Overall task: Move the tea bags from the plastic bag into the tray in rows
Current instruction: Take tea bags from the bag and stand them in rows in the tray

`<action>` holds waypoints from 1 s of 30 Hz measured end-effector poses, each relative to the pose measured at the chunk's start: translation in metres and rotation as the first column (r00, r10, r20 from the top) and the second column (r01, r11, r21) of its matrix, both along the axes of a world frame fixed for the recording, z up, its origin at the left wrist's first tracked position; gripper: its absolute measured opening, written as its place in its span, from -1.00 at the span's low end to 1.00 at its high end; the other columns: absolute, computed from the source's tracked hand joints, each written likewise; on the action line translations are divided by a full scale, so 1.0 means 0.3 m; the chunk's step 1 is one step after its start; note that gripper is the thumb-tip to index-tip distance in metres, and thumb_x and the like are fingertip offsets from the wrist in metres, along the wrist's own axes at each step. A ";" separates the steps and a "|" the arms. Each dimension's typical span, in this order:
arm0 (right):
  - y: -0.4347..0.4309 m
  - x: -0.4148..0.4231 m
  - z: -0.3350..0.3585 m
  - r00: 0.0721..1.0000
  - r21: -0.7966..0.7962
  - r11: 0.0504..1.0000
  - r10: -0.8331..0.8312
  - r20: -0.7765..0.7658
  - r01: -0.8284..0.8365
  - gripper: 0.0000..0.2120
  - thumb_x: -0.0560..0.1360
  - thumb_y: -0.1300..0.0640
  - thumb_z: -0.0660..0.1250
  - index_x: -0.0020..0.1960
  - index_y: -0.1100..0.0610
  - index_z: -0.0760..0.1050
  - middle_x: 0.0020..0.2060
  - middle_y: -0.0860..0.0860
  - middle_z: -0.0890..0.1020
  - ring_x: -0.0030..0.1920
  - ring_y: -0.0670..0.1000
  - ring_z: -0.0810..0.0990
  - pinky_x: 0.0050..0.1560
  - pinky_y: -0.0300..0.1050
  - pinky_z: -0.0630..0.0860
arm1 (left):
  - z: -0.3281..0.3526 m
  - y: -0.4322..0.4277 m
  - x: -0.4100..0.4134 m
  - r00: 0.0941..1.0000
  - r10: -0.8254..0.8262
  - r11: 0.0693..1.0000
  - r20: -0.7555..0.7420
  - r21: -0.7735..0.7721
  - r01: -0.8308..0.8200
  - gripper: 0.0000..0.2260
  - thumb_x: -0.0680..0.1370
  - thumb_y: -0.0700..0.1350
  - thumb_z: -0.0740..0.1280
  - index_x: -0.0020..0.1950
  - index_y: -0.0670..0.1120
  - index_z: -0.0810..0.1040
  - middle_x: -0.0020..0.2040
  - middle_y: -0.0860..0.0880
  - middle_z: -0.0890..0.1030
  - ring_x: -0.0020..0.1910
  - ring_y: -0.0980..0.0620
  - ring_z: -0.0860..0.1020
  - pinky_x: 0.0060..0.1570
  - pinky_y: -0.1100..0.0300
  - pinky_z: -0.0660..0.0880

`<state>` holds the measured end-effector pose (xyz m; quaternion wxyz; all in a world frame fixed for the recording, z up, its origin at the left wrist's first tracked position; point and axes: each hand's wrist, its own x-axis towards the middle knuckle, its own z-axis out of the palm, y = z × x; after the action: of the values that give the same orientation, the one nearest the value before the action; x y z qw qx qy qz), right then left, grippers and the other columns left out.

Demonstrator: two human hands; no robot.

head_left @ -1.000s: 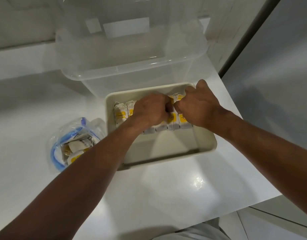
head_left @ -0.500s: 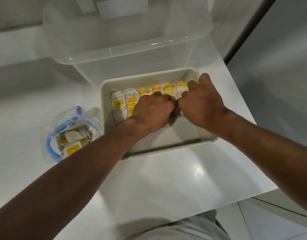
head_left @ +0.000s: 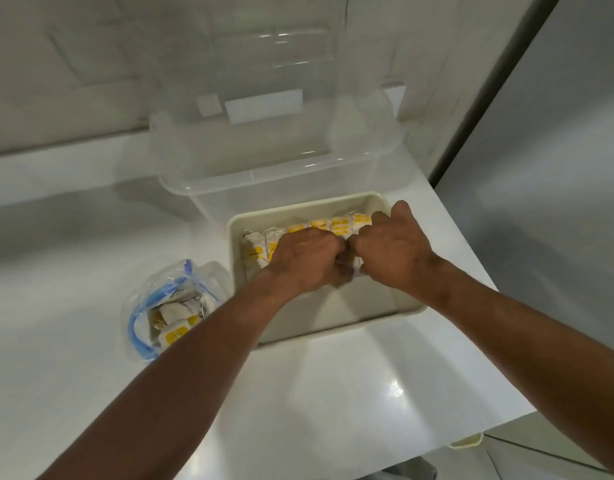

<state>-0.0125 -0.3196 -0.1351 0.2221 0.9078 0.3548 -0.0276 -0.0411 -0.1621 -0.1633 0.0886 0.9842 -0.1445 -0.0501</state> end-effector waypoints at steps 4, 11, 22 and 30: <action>0.025 -0.019 0.081 0.994 0.197 0.977 -0.071 -0.086 0.087 -0.82 0.57 -0.09 0.18 0.00 -0.07 0.52 -0.13 -0.09 0.58 -0.04 0.02 0.49 -0.06 -0.02 0.21 | 0.071 0.052 -0.018 0.998 0.056 0.995 -0.033 -0.080 -0.059 -0.76 0.48 0.17 0.37 0.13 0.21 0.60 0.12 0.16 0.64 0.17 0.00 0.56 -0.07 0.18 0.37; 0.082 -0.070 0.182 0.914 0.574 0.721 -0.220 -0.339 0.387 -0.83 0.46 -0.21 0.33 -0.06 -0.14 0.58 -0.08 -0.22 0.66 -0.06 -0.06 0.59 -0.15 -0.14 0.42 | 0.220 0.154 -0.112 0.990 0.142 0.975 0.023 -0.178 -0.136 -0.80 0.51 0.16 0.38 0.12 0.20 0.61 0.08 0.21 0.62 0.12 0.10 0.55 -0.09 0.20 0.35; 0.252 -0.215 0.317 0.936 0.675 0.660 -0.132 -0.326 0.328 -0.84 0.45 -0.20 0.38 -0.09 -0.14 0.59 -0.12 -0.23 0.65 -0.13 -0.12 0.57 -0.13 -0.14 0.48 | 0.356 0.377 -0.249 0.982 0.180 0.966 0.061 -0.199 -0.164 -0.80 0.49 0.18 0.41 0.07 0.19 0.62 0.04 0.23 0.65 -0.05 0.15 0.59 0.01 0.12 0.53; 0.382 -0.302 0.352 0.946 0.699 0.650 -0.101 -0.307 0.296 -0.84 0.43 -0.20 0.40 -0.13 -0.14 0.59 -0.15 -0.21 0.66 -0.17 -0.10 0.57 -0.05 -0.06 0.55 | 0.393 0.526 -0.325 0.969 0.234 0.945 0.084 -0.253 -0.207 -0.81 0.48 0.16 0.44 0.06 0.17 0.64 -0.03 0.21 0.66 -0.20 0.21 0.52 -0.15 0.21 0.39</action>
<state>-0.1030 -0.2049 -0.0296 -0.2122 0.9426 0.2573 -0.0162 -0.1386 -0.0043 -0.0453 0.2046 0.9773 -0.0433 0.0338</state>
